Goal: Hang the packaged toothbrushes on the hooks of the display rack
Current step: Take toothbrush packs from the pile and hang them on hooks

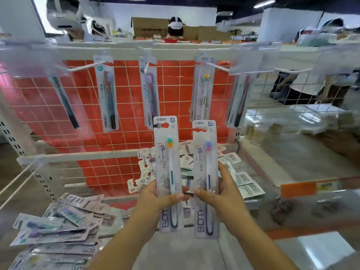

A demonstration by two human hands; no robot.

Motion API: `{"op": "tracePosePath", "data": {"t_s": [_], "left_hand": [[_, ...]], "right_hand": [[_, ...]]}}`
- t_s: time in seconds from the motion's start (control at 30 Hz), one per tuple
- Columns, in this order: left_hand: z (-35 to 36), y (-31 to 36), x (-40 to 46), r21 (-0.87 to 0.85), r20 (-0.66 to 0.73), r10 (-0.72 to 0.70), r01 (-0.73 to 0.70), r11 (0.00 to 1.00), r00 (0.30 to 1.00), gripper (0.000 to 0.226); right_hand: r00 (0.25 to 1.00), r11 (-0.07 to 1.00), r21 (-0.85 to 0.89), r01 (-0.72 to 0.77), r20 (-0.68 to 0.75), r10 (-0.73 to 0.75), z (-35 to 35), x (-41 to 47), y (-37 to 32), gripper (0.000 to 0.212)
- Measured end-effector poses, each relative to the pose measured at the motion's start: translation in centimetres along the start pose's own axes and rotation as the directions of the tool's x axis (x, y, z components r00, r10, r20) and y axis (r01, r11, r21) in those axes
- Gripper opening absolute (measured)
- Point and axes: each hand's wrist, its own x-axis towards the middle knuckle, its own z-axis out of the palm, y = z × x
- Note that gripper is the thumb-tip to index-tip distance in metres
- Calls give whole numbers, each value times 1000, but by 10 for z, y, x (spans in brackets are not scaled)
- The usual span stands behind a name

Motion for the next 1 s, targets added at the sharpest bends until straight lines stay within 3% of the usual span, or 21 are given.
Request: {"op": "tracePosePath", "data": {"t_s": [0.23, 0.4, 0.57, 0.8, 1.0], "left_hand": [[15, -8, 5, 13, 1, -7, 7, 1000, 1000, 53], [22, -12, 1, -20, -27, -46, 45, 999, 999, 54], [22, -23, -7, -49, -114, -67, 62, 997, 991, 69], [14, -36, -23, -146, -188, -76, 49, 988, 979, 50], [-2, -38, -34, -166, -218, -86, 50, 985, 972, 51]], "right_hand": [[999, 999, 28, -44, -21, 44, -19, 0, 5, 67], [997, 997, 40, -71, 22, 70, -25, 2, 7, 66], [990, 992, 49, -117, 86, 113, -27, 0, 13, 70], [976, 987, -5, -158, 153, 157, -23, -3, 27, 64], [971, 982, -47, -181, 148, 186, -14, -11, 31, 71]]}}
